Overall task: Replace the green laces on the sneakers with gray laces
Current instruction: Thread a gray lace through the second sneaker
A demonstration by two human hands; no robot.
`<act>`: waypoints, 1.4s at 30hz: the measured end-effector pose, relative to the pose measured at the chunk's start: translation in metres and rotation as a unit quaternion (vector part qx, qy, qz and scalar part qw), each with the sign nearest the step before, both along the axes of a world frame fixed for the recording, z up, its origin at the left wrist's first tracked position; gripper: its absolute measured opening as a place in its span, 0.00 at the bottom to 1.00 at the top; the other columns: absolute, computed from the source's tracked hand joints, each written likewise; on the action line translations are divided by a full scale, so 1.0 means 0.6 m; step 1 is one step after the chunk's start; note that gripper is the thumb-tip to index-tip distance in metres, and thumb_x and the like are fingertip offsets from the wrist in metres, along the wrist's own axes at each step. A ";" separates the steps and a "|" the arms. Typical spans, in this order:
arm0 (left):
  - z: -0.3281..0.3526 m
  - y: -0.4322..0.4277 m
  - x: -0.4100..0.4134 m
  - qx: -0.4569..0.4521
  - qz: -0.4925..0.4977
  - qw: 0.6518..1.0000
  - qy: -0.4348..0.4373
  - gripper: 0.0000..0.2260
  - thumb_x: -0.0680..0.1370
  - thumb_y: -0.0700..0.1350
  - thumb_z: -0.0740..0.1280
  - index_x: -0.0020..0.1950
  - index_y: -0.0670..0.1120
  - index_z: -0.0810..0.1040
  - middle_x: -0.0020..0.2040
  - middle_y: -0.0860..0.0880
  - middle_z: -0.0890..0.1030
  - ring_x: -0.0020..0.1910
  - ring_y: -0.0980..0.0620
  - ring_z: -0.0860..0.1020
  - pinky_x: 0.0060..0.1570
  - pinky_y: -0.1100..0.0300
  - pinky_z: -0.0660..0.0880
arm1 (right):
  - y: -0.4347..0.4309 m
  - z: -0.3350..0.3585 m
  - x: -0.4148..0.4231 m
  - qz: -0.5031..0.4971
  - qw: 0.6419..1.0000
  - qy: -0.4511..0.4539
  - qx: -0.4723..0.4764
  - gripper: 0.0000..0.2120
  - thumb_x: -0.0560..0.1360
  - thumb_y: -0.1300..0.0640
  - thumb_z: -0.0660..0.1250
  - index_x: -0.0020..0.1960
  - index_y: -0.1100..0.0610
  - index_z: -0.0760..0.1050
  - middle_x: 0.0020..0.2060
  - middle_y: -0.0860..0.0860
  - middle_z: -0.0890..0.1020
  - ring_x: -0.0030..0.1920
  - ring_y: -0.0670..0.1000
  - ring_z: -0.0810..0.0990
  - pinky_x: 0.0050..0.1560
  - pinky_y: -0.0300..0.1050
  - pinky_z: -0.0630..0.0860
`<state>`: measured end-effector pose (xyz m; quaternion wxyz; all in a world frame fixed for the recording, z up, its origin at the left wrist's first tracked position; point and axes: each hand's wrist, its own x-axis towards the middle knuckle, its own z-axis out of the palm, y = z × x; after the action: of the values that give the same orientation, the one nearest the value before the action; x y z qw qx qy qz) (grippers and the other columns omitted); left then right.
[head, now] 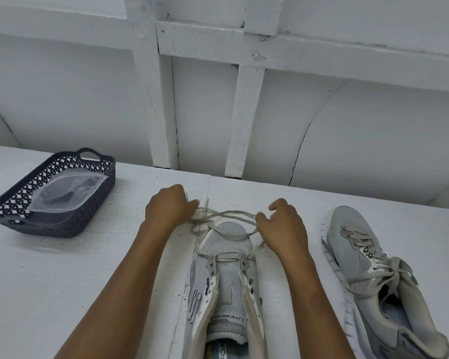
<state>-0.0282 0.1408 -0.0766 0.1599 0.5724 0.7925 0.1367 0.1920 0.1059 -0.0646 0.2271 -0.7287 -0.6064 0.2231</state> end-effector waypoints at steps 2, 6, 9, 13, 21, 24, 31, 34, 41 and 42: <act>-0.009 0.004 0.004 -0.020 -0.018 0.999 0.027 0.16 0.76 0.58 0.69 0.46 0.46 0.73 0.44 0.48 0.78 0.44 0.46 0.77 0.37 0.58 0.67 | 0.004 -0.008 -0.008 0.040 0.999 0.018 0.023 0.12 0.79 0.52 0.64 0.59 0.55 0.74 0.57 0.52 0.76 0.60 0.53 0.74 0.50 0.45 0.69; -0.012 0.009 0.022 -0.016 -0.043 0.998 0.032 0.06 0.77 0.48 0.68 0.45 0.45 0.76 0.43 0.47 0.80 0.40 0.48 0.76 0.34 0.59 0.66 | 0.015 -0.019 -0.026 0.085 0.993 0.034 0.072 0.06 0.78 0.54 0.64 0.54 0.53 0.77 0.54 0.48 0.78 0.59 0.50 0.72 0.52 0.44 0.68; -0.009 0.009 0.030 -0.001 -0.064 0.998 -0.013 0.08 0.79 0.46 0.65 0.46 0.43 0.78 0.42 0.46 0.81 0.42 0.46 0.78 0.38 0.56 0.73 | 0.020 -0.025 -0.033 0.147 0.985 0.057 0.071 0.09 0.80 0.55 0.63 0.58 0.51 0.78 0.58 0.45 0.79 0.62 0.48 0.69 0.55 0.41 0.66; 0.013 0.002 0.037 0.064 -0.070 0.975 -0.202 0.06 0.79 0.42 0.63 0.45 0.43 0.77 0.40 0.50 0.84 0.39 0.50 0.82 0.41 0.54 0.79 | 0.020 -0.023 -0.033 0.178 0.974 0.092 0.106 0.10 0.80 0.51 0.64 0.60 0.45 0.79 0.57 0.38 0.79 0.64 0.44 0.68 0.64 0.44 0.68; 0.072 -0.033 0.084 0.141 -0.208 0.905 -0.343 0.01 0.77 0.43 0.72 0.45 0.48 0.83 0.39 0.53 0.84 0.39 0.58 0.81 0.42 0.64 0.78 | 0.014 0.022 -0.041 0.070 0.904 0.418 0.054 0.13 0.80 0.47 0.64 0.48 0.55 0.83 0.43 0.52 0.86 0.49 0.52 0.84 0.49 0.49 0.78; 0.071 -0.038 0.090 0.129 -0.213 0.885 -0.393 0.04 0.78 0.41 0.70 0.47 0.46 0.84 0.41 0.53 0.85 0.42 0.59 0.82 0.44 0.65 0.78 | 0.014 0.024 -0.030 0.043 0.879 0.472 0.053 0.09 0.79 0.54 0.67 0.47 0.58 0.83 0.39 0.53 0.85 0.42 0.51 0.84 0.43 0.44 0.79; 0.074 -0.033 0.078 0.144 -0.098 0.794 -0.583 0.05 0.77 0.34 0.69 0.50 0.42 0.82 0.41 0.45 0.83 0.39 0.51 0.82 0.38 0.59 0.78 | 0.020 0.028 -0.012 0.023 0.846 0.531 0.032 0.10 0.81 0.56 0.65 0.49 0.58 0.84 0.42 0.54 0.86 0.45 0.50 0.84 0.54 0.51 0.81; 0.077 -0.036 0.072 0.123 -0.131 0.771 -0.612 0.10 0.77 0.30 0.66 0.56 0.41 0.79 0.41 0.45 0.82 0.34 0.51 0.79 0.35 0.60 0.76 | 0.020 0.029 -0.004 0.045 0.877 0.476 0.046 0.10 0.81 0.55 0.64 0.51 0.55 0.84 0.36 0.50 0.84 0.41 0.49 0.82 0.52 0.51 0.80; 0.091 -0.047 0.066 0.071 -0.211 0.748 -0.625 0.13 0.73 0.32 0.64 0.54 0.41 0.80 0.41 0.43 0.81 0.25 0.54 0.60 0.26 0.63 0.57 | 0.004 0.038 -0.014 0.182 0.903 0.388 0.016 0.09 0.81 0.55 0.64 0.52 0.56 0.82 0.28 0.48 0.72 0.28 0.45 0.65 0.29 0.36 0.64; 0.095 -0.046 0.063 0.074 -0.198 0.746 -0.632 0.11 0.74 0.32 0.65 0.53 0.42 0.80 0.40 0.43 0.80 0.25 0.55 0.59 0.26 0.64 0.55 | 0.004 0.039 -0.012 0.180 0.910 0.373 0.016 0.10 0.81 0.54 0.64 0.48 0.57 0.81 0.28 0.48 0.70 0.27 0.44 0.64 0.29 0.36 0.63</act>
<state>0.0094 0.1129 -0.0196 0.6047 0.5096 0.3663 0.4904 0.1847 0.1080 -0.0414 0.4044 -0.4666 -0.6021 0.5061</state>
